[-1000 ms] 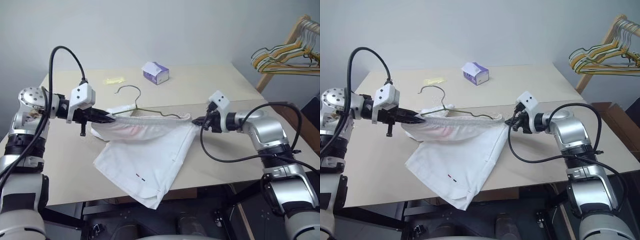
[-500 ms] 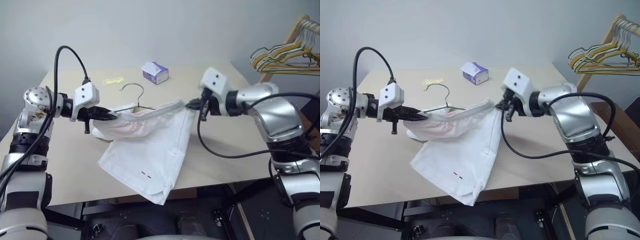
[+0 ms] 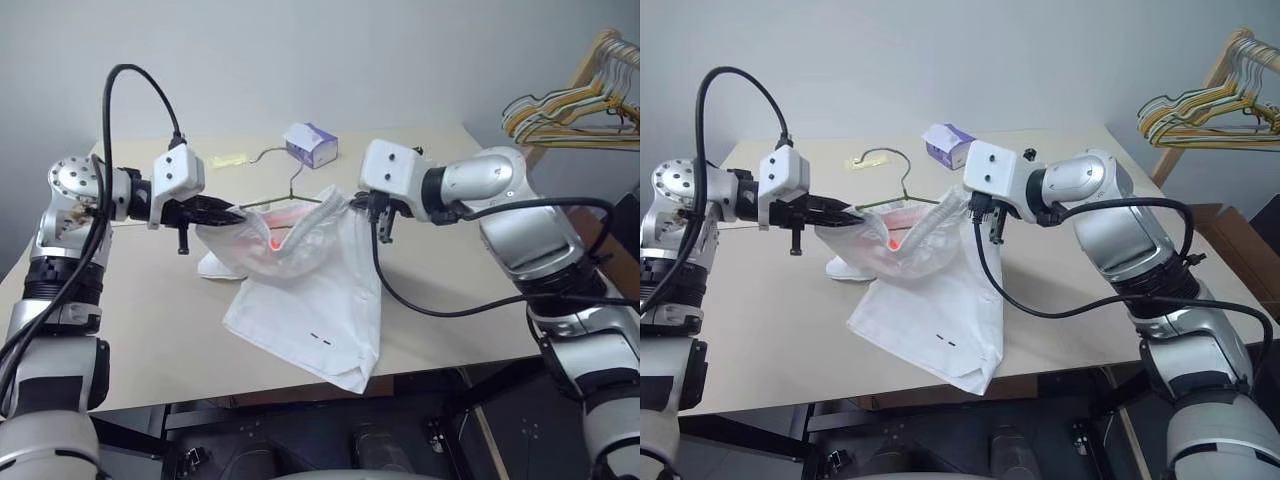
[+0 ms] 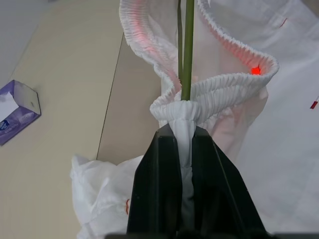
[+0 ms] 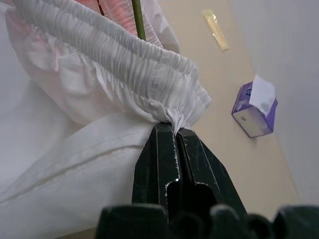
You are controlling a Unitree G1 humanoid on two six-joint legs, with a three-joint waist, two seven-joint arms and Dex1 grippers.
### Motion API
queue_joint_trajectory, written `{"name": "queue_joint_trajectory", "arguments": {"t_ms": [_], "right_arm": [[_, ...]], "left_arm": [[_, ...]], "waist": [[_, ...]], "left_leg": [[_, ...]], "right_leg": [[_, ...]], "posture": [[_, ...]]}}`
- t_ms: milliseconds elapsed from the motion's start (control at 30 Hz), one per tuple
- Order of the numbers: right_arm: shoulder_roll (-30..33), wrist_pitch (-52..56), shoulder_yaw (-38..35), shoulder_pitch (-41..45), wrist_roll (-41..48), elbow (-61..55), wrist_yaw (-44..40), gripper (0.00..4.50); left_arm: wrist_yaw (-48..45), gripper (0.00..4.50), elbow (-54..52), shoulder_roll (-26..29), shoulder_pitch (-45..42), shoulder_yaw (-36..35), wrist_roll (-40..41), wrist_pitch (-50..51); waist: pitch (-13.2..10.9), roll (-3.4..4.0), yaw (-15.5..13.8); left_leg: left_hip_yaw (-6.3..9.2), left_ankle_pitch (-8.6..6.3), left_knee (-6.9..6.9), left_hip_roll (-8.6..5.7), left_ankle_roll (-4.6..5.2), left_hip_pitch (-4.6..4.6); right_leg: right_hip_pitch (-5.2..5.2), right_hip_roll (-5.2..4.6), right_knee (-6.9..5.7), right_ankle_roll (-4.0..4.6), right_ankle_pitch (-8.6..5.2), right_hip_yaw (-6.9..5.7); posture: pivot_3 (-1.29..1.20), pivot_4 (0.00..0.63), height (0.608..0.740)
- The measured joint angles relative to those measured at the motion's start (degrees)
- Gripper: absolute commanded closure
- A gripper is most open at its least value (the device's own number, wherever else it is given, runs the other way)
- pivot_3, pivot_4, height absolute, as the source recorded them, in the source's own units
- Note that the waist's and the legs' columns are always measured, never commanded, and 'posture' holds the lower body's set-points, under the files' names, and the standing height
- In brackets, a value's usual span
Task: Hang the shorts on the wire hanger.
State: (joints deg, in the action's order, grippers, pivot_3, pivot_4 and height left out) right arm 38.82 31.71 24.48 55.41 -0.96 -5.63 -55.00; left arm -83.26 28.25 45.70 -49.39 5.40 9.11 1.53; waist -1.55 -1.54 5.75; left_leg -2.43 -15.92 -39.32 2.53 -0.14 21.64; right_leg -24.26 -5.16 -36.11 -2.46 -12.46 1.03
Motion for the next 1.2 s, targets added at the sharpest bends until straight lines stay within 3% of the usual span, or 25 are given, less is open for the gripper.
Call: {"name": "queue_joint_trajectory", "arguments": {"t_ms": [33, 300, 833, 933, 1133, 1200], "right_arm": [[0.02, -1.64, 0.0, -0.45, -0.35, 0.0, -0.16, 4.46], [0.28, -10.26, -0.02, -2.78, -2.34, 1.02, -3.3, 1.69], [-2.94, -7.82, -4.54, -3.72, 4.6, 8.19, -8.84, 1.69], [-3.1, -7.04, -4.81, -3.71, 4.87, 8.26, -9.85, 2.32], [-3.42, -5.57, -4.68, -3.72, 4.97, 8.3, -10.42, 4.35], [-3.43, -5.58, -4.55, -3.72, 4.7, 8.29, -10.59, 4.47]], "left_arm": [[0.07, 4.5, -0.13, 0.0, 0.28, 0.0, 0.0, 0.0], [0.14, 4.5, -0.82, -0.04, 0.59, -0.01, 0.12, -0.02], [-2.56, 4.5, -3.82, 0.36, 1.14, -1.03, 2.72, 0.21], [-2.99, 4.5, -3.83, 0.42, 1.44, -1.22, 3.29, 0.21], [-3.02, 4.5, -4.26, 0.41, 2.03, -1.64, 3.8, 0.02], [-2.89, 4.5, -4.24, 0.38, 2.03, -2.06, 4.01, -0.32]], "waist": [[0.0, 0.0, 0.0], [0.0, 0.0, -0.01], [0.0, 0.0, 0.02], [0.0, 0.0, 0.01], [0.0, 0.0, 0.01], [0.0, 0.0, 0.0]], "left_leg": [[0.0, 0.0, 0.0, 0.0, 0.0, 0.0], [0.0, 0.0, -0.02, 0.0, 0.0, 0.0], [0.01, 0.0, -0.03, 0.0, 0.0, -0.03], [0.01, 0.0, -0.03, 0.0, 0.0, -0.03], [0.01, 0.0, -0.03, 0.0, 0.0, -0.03], [0.01, 0.0, -0.03, -0.01, 0.0, -0.03]], "right_leg": [[0.0, 0.0, 0.0, 0.0, 0.0, 0.0], [0.01, 0.0, 0.01, 0.0, 0.0, 0.0], [0.04, 0.0, 0.0, 0.0, 0.0, 0.0], [0.04, 0.0, 0.0, 0.0, 0.0, 0.0], [0.04, 0.0, -0.01, 0.0, 0.0, 0.0], [0.04, 0.0, -0.01, 0.0, 0.0, 0.0]], "posture": [[-0.06, 0.0, 0.74], [-0.07, 0.0, 0.74], [-0.06, 0.0, 0.74], [-0.06, 0.0, 0.74], [-0.06, 0.0, 0.74], [-0.06, 0.0, 0.74]]}}
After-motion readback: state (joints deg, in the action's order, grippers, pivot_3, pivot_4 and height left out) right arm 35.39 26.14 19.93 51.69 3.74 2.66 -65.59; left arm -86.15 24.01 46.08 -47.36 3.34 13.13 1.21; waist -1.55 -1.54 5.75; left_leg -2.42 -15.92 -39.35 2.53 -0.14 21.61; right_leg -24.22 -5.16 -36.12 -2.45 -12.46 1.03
